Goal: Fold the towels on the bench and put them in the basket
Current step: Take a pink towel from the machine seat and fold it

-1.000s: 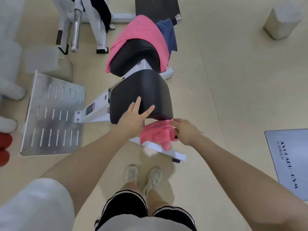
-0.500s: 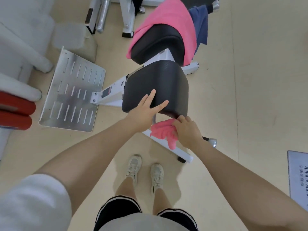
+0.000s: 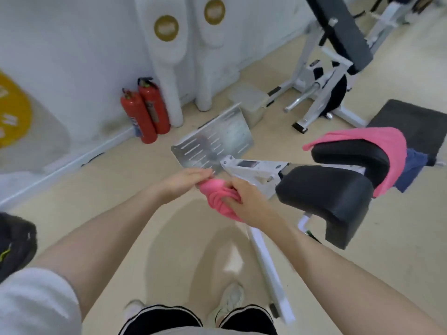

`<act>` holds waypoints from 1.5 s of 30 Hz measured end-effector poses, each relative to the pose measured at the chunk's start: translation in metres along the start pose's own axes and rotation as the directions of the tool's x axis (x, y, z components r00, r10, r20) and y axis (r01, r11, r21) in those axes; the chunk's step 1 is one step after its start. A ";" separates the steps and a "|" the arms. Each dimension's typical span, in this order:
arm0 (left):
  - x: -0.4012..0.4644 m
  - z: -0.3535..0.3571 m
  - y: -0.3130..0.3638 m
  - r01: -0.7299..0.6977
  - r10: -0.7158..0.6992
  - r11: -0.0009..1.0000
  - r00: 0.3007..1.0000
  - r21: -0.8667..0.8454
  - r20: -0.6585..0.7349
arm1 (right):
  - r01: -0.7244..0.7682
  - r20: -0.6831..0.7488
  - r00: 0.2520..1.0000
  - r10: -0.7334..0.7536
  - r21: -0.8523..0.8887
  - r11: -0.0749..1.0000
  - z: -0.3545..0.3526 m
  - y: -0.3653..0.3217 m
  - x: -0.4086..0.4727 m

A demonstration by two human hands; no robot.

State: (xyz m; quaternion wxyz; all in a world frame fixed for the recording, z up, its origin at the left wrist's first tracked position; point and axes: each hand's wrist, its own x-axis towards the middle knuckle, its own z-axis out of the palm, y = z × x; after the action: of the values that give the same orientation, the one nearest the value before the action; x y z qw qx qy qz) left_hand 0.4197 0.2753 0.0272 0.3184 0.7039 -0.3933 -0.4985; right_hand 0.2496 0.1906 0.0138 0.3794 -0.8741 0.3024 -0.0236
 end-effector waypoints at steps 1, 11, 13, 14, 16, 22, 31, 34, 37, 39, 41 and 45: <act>-0.024 -0.021 -0.016 0.008 -0.009 0.999 0.999 -0.043 -0.043 | 0.040 0.038 0.999 -0.039 -0.024 0.999 0.015 -0.024 0.011; -0.269 -0.204 -0.193 0.105 -0.155 0.981 0.930 -0.161 -0.335 | 0.432 0.400 0.839 -0.369 -0.076 0.899 0.234 -0.285 0.072; -0.322 -0.229 -0.230 0.116 -0.185 0.973 0.907 -0.198 -0.378 | 0.488 0.471 0.775 -0.423 -0.020 0.872 0.288 -0.330 0.074; -0.347 -0.240 -0.247 0.120 -0.203 0.968 0.891 -0.221 -0.406 | 0.511 0.504 0.742 -0.441 -0.001 0.859 0.313 -0.352 0.075; -0.393 -0.260 -0.278 0.110 -0.239 0.952 0.850 -0.285 -0.469 | 0.530 0.561 0.694 -0.451 0.027 0.848 0.355 -0.395 0.075; -0.487 -0.315 -0.361 0.031 -0.338 0.900 0.681 -0.435 -0.650 | 0.465 0.754 0.493 -0.434 0.193 0.864 0.447 -0.502 0.092; -0.565 -0.427 -0.438 -0.019 -0.439 0.834 0.583 -0.552 -0.684 | 0.445 0.828 0.235 -0.508 0.373 0.814 0.556 -0.652 0.146; -0.588 -0.475 -0.450 -0.023 -0.461 0.824 0.553 -0.566 -0.694 | 0.619 0.814 0.184 -0.550 0.339 0.708 0.597 -0.710 0.173; -0.612 -0.515 -0.466 -0.010 -0.490 0.830 0.468 -0.558 -0.736 | 0.778 0.799 0.140 -0.584 0.276 0.564 0.630 -0.762 0.197; -0.625 -0.534 -0.482 0.052 -0.528 0.830 0.395 -0.556 -0.752 | 0.807 0.804 0.118 -0.583 0.265 0.528 0.648 -0.787 0.211; -0.634 -0.549 -0.498 0.173 -0.561 0.825 0.369 -0.538 -0.741 | 0.774 0.806 0.130 -0.577 0.282 0.568 0.660 -0.804 0.224; -0.640 -0.574 -0.521 0.213 -0.545 0.836 0.433 -0.506 -0.718 | 0.527 0.852 0.181 -0.491 0.338 0.780 0.679 -0.824 0.243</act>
State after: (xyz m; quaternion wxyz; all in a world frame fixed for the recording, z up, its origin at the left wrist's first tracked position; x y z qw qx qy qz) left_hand 0.9651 1.1192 0.0510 0.4605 0.8580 0.0739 -0.2152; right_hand 1.0524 0.9348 0.0442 0.4350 -0.7908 -0.2648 0.3396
